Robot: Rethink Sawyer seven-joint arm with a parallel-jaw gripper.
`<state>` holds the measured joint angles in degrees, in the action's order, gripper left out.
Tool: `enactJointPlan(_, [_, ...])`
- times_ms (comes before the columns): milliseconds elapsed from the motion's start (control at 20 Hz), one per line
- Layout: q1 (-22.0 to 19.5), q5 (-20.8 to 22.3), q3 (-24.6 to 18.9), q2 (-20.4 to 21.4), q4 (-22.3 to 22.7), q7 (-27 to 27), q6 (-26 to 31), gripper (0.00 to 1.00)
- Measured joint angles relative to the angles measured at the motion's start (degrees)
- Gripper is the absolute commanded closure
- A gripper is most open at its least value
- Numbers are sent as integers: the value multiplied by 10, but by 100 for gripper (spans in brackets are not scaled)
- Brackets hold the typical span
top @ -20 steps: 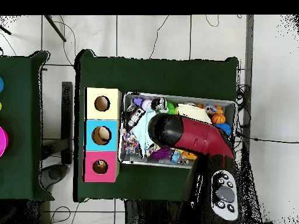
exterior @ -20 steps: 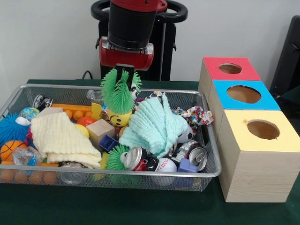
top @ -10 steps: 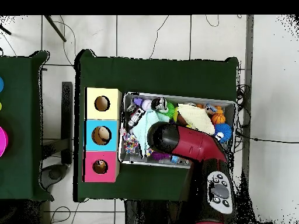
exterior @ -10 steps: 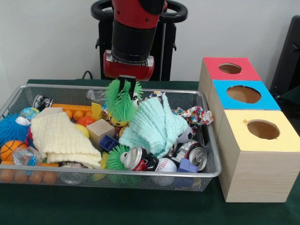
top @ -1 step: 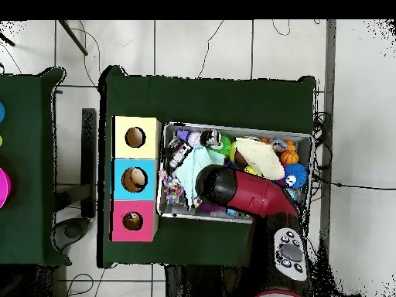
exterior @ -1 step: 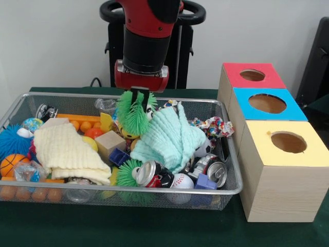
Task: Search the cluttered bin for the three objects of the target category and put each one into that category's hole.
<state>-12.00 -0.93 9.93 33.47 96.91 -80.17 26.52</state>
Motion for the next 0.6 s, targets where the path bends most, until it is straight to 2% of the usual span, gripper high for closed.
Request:
enactJointPlan(250, [-2, -9, 0, -4, 9, 0, -3, 100])
enactJointPlan(300, [-2, -12, 0, -5, 10, 0, -3, 0])
enactJointPlan(600, [-4, -15, 0, -5, 10, 0, -12, 0])
